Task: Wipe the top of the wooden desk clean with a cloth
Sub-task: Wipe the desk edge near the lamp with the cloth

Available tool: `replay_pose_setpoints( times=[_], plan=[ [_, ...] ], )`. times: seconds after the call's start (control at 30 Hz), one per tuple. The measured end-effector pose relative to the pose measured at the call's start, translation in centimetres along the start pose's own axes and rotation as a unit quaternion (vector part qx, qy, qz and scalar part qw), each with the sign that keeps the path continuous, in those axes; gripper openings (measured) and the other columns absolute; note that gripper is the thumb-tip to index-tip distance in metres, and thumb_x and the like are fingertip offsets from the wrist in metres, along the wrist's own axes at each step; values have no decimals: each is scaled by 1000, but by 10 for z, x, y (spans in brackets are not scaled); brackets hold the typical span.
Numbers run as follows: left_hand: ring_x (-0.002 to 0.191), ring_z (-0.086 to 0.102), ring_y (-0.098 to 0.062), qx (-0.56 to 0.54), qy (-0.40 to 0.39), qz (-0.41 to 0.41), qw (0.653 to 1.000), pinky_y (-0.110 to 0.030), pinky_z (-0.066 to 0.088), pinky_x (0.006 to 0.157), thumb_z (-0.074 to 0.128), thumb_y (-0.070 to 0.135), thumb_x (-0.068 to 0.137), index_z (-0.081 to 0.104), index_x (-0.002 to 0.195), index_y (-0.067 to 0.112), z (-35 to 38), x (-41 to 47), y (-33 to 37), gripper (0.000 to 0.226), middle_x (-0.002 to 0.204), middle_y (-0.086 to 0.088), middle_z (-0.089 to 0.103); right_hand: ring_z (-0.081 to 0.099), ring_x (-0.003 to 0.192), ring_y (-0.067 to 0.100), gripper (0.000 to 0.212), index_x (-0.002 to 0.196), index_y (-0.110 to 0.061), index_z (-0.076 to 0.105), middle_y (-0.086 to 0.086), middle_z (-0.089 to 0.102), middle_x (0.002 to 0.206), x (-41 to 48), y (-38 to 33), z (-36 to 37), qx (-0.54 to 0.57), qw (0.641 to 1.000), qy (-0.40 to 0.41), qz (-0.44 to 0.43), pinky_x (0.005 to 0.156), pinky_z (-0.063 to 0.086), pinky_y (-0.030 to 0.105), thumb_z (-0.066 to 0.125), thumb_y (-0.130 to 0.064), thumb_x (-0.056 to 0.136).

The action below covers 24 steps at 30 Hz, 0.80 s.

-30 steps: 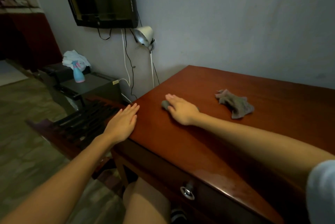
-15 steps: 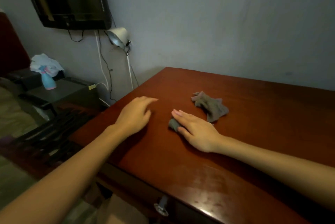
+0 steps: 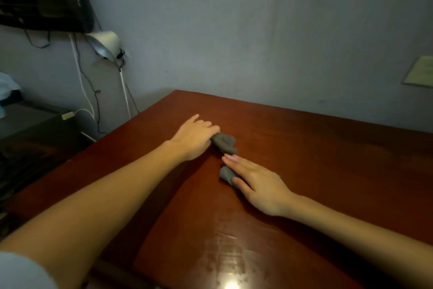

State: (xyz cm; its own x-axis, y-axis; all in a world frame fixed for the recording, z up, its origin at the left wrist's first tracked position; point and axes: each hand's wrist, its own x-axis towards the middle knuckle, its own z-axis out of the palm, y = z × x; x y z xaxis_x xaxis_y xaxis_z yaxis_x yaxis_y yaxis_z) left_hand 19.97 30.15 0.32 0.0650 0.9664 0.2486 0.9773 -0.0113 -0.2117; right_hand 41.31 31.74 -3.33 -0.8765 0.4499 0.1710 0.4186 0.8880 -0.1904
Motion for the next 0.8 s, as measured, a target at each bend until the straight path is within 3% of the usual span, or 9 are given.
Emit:
replay_pose_setpoints(
  times=[0.1, 0.17, 0.37, 0.53, 0.67, 0.8],
  plan=[
    [109, 55, -29, 5, 19, -108, 994, -36, 40, 89, 47, 23, 92, 50, 118, 17, -9, -46, -44, 27, 113, -7, 57, 6, 146, 4, 53, 152, -24, 13, -9, 11, 159, 9, -10, 2, -7, 1000, -9, 8, 111, 0, 13, 30, -33, 102],
    [107, 56, -31, 11, -1, -201, 980, -38, 45, 83, 50, 29, 92, 50, 118, 16, -10, -88, -76, 29, 113, -9, 56, 2, 147, 5, 54, 152, -22, 9, -7, 6, 160, 22, -32, 8, -17, 1000, -18, -9, 112, -2, 15, 27, -32, 103],
    [105, 58, -32, 34, -42, -378, 924, -40, 48, 81, 52, 36, 92, 48, 127, 14, -22, -216, -114, 42, 118, -13, 56, 4, 148, 14, 55, 152, -15, 11, 0, 8, 160, 43, -169, 49, 22, 980, -34, -195, 118, 1, 27, 26, -30, 101],
    [107, 55, -30, -34, -80, -409, 908, -40, 48, 86, 47, 40, 95, 40, 137, 17, -19, -270, -112, 47, 121, -12, 48, -1, 148, 13, 52, 151, -12, 18, 0, 8, 160, 48, -231, 68, 4, 942, -54, -330, 119, 2, 31, 30, -23, 101],
    [117, 45, -27, 10, -72, -399, 914, -40, 42, 96, 39, 53, 95, 34, 145, 20, -16, -265, -114, 60, 126, -10, 42, 5, 147, 12, 51, 151, -14, 19, 0, 13, 160, 57, -219, 57, 66, 947, -70, -308, 118, 3, 27, 31, -21, 102],
    [140, 27, -24, 15, -75, -397, 915, -46, 16, 117, 29, 57, 97, 23, 151, 18, -14, -246, -112, 67, 152, -8, 29, 18, 146, 17, 48, 150, -13, 23, 4, 23, 157, 102, -164, 47, 76, 981, -52, -170, 118, 12, 29, 30, -21, 103]
  ],
)
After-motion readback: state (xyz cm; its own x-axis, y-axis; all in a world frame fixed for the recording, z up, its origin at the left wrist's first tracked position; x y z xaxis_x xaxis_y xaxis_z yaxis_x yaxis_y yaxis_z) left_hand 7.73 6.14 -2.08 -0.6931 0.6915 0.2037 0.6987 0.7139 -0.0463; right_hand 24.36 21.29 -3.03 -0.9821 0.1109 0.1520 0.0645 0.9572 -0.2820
